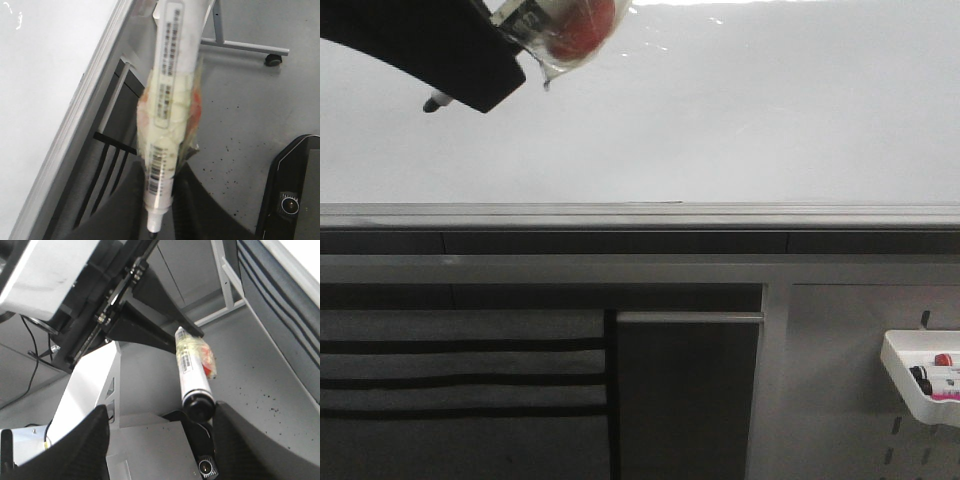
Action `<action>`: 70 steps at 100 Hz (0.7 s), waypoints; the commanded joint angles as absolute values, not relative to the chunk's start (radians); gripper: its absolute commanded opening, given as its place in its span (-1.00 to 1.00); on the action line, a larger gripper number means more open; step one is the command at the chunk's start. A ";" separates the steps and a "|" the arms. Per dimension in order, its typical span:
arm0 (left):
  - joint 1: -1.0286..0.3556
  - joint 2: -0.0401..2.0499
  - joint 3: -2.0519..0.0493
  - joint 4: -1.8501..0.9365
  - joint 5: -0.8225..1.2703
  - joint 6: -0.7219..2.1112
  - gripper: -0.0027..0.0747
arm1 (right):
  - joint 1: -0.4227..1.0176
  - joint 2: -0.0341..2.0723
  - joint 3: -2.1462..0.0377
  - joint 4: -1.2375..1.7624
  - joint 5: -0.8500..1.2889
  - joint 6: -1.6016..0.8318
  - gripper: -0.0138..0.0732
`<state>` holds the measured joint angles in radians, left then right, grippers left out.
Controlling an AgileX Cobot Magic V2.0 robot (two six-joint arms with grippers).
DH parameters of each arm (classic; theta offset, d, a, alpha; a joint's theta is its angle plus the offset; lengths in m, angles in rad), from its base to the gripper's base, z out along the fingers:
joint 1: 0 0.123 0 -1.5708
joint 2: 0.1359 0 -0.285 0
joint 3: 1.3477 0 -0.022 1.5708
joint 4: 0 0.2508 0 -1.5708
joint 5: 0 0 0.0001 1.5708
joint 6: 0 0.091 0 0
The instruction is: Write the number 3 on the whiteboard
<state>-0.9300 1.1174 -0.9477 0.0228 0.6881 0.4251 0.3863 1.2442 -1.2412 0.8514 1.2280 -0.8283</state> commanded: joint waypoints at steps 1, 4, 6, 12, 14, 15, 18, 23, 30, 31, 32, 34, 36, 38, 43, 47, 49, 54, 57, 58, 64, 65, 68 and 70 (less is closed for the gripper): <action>-0.938 1.095 -0.982 0.029 0.622 0.424 -0.98 | 0.396 1.256 -1.289 0.885 1.246 -0.826 0.24; -0.938 1.095 -0.982 0.029 0.622 0.424 -0.98 | 0.396 1.266 -1.298 0.885 1.245 -0.826 0.24; -0.938 1.095 -0.982 0.029 0.622 0.424 -0.98 | 0.396 1.274 -1.303 0.885 1.247 -0.826 0.24; -0.938 1.095 -0.982 0.029 0.622 0.424 -0.98 | 0.399 1.295 -1.313 0.885 1.247 -0.826 0.24; -0.938 1.095 -0.982 0.029 0.622 0.424 -0.98 | 0.401 1.300 -1.315 0.885 1.247 -0.826 0.24; -0.938 1.095 -0.982 0.029 0.622 0.424 -0.98 | 0.401 1.303 -1.315 0.885 1.247 -0.826 0.24; -0.938 1.095 -0.982 0.029 0.622 0.424 -0.98 | 0.405 1.310 -1.319 0.885 1.242 -0.826 0.24; -0.938 1.095 -0.982 0.029 0.622 0.424 -0.98 | 0.411 1.325 -1.324 0.885 1.242 -0.826 0.24; -0.938 1.095 -0.982 0.029 0.622 0.424 -0.98 | 0.420 1.342 -1.333 0.887 1.240 -0.826 0.24; -0.938 1.095 -0.982 0.029 0.622 0.424 -0.98 | 0.420 1.342 -1.335 0.887 1.240 -0.826 0.24; -0.938 1.095 -0.982 0.029 0.622 0.424 -0.98 | 0.422 1.345 -1.335 0.887 1.240 -0.826 0.24; -0.938 1.095 -0.982 0.029 0.622 0.424 -0.98 | 0.425 1.348 -1.338 0.887 1.238 -0.826 0.24; -0.938 1.095 -0.982 0.029 0.622 0.424 -0.98 | 0.427 1.352 -1.340 0.885 1.236 -0.826 0.24; -0.938 1.095 -0.982 0.029 0.622 0.424 -0.98 | 0.432 1.355 -1.342 0.885 1.236 -0.826 0.24; -0.938 1.095 -0.982 0.029 0.622 0.424 -0.98 | 0.440 1.362 -1.347 0.883 1.225 -0.837 0.24; -0.938 1.095 -0.982 0.029 0.622 0.424 -0.98 | 0.448 1.366 -1.347 0.871 1.213 -0.841 0.24; -0.938 1.095 -0.982 0.029 0.622 0.424 -0.98 | 0.452 1.366 -1.347 0.864 1.205 -0.846 0.24; -0.938 1.095 -0.982 0.029 0.622 0.424 -0.98 | 0.464 1.366 -1.347 0.831 1.184 -0.846 0.24; -0.938 1.095 -0.982 0.030 0.622 0.424 -0.98 | 0.470 1.366 -1.347 0.823 1.173 -0.846 0.24; -0.938 1.095 -0.982 0.031 0.622 0.424 -0.98 | 0.472 1.366 -1.347 0.820 1.169 -0.846 0.24; -0.938 1.095 -0.982 0.033 0.622 0.424 -0.98 | 0.480 1.366 -1.347 0.820 1.157 -0.848 0.24; -0.938 1.095 -0.982 0.033 0.622 0.424 -0.98 | 0.480 1.366 -1.347 0.820 1.153 -0.848 0.24; -0.938 1.095 -0.982 0.033 0.622 0.424 -0.98 | 0.484 1.366 -1.347 0.820 1.148 -0.848 0.24; -0.938 1.095 -0.982 0.033 0.622 0.424 -0.98 | 0.487 1.366 -1.347 0.820 1.141 -0.848 0.24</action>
<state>-0.9314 1.1174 -0.9477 0.0316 0.6820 0.4251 0.4769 1.3886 -1.3084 0.7848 1.1845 -0.8319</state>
